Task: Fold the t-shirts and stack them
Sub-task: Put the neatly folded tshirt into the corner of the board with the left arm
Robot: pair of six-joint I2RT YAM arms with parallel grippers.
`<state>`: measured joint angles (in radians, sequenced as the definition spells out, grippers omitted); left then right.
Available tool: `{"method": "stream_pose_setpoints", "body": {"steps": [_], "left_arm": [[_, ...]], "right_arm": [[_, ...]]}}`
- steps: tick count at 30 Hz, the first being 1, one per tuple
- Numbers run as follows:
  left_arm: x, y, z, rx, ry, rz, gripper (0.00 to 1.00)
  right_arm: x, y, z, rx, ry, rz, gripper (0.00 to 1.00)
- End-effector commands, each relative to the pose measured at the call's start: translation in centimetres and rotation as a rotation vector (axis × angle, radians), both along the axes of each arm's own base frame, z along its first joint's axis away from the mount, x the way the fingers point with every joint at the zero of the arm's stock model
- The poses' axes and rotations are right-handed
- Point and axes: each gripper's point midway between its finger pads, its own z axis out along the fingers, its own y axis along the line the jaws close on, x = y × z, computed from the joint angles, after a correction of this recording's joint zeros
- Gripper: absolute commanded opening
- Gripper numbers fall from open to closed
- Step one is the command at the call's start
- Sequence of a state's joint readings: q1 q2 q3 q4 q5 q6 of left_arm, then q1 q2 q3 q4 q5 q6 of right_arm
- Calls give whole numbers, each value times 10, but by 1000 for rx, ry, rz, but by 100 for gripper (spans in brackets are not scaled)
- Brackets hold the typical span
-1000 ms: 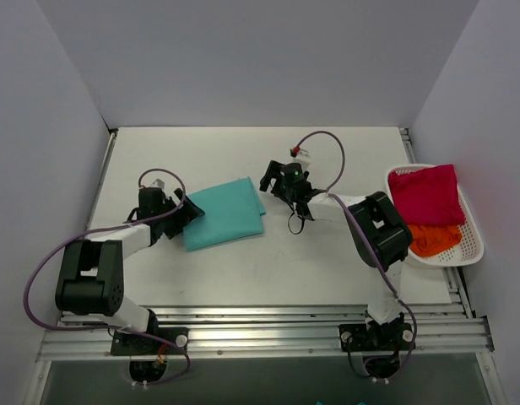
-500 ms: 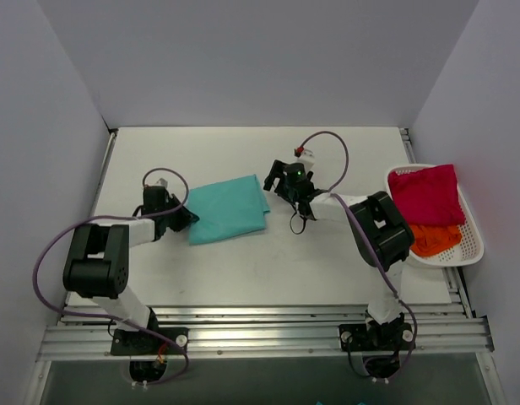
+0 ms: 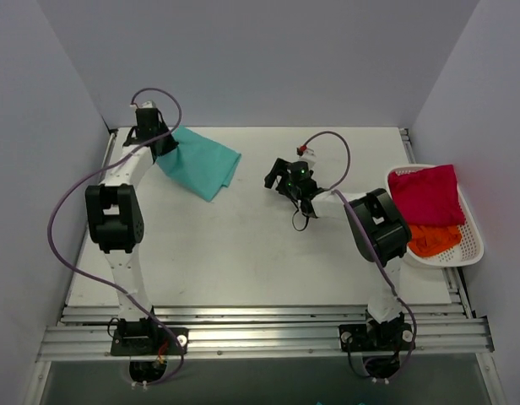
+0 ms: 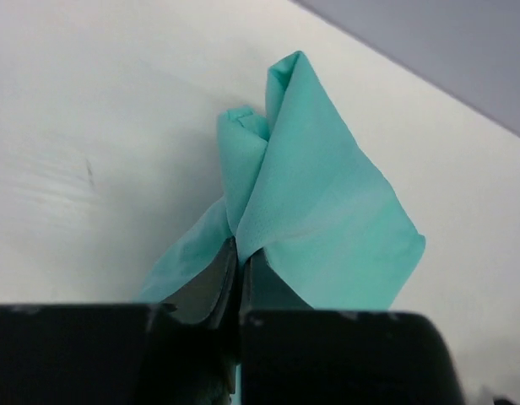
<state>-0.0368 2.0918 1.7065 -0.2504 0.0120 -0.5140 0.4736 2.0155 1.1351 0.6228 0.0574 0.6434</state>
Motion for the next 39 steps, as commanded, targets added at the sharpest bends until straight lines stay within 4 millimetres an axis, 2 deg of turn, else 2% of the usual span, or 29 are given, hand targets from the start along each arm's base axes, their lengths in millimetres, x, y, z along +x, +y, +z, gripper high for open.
{"method": "stream_pose_setpoints", "body": {"steps": [1,2,3,4,5,6,7,8,9,12,14,16,17,18,20,21,22,25,26,27,29,30,31,32,33,35,36,38,39], "left_arm": [[20,66,-20,169,112,114,2],[20,74,-28,199,155,114,2],[22,91,-57,225,219,143,2],[28,99,-59,233,226,154,2],[38,109,-41,237,209,164,2],[37,130,-67,233,262,191,2],[40,141,-68,226,265,205,2],[44,153,-55,218,247,225,2],[39,178,-70,205,276,265,2],[39,209,-66,129,238,323,2],[40,240,-60,90,184,378,2],[28,266,-61,80,188,440,7],[28,271,-59,49,173,456,13],[27,276,-59,25,169,461,35],[27,283,-57,-27,146,471,62],[29,283,-52,-33,127,467,89],[30,280,-53,-45,123,452,94],[35,275,-37,-63,74,430,94],[34,274,-30,-64,61,432,94],[34,273,-5,-61,18,432,94],[29,270,7,-49,-13,437,94],[24,270,49,-15,-81,452,94],[20,270,67,11,-112,466,94],[6,267,102,52,-153,479,94],[0,261,121,85,-176,484,94],[-25,266,153,239,-176,567,94],[-37,249,188,300,-216,578,94],[-70,253,213,447,-179,703,94],[-88,246,233,473,-196,735,94]], "right_arm": [[20,4,15,65,-49,9,79],[21,6,15,81,-46,27,79],[24,8,17,90,-56,34,79],[24,9,13,91,-50,41,79],[26,10,13,94,-50,44,79],[27,11,12,106,-53,51,79],[29,12,9,113,-50,55,78],[29,13,7,120,-47,62,78],[30,16,8,133,-51,76,78],[31,21,7,142,-53,96,78],[32,23,6,143,-55,108,78],[31,26,5,148,-55,123,78],[32,27,6,150,-59,128,78],[31,27,5,149,-60,132,78],[31,29,6,155,-65,141,78],[30,29,5,158,-67,145,78],[30,30,3,158,-65,148,78],[30,33,1,167,-63,161,78],[30,34,2,171,-65,165,78],[29,34,1,172,-65,166,78],[28,34,-1,174,-64,167,78],[28,34,-1,174,-64,168,78],[27,33,0,174,-64,168,78],[27,33,1,173,-66,168,78],[26,32,1,168,-68,165,78],[25,31,7,167,-79,164,78],[25,31,12,164,-89,165,78],[24,32,16,157,-95,167,78],[23,33,23,155,-105,172,78]]}}
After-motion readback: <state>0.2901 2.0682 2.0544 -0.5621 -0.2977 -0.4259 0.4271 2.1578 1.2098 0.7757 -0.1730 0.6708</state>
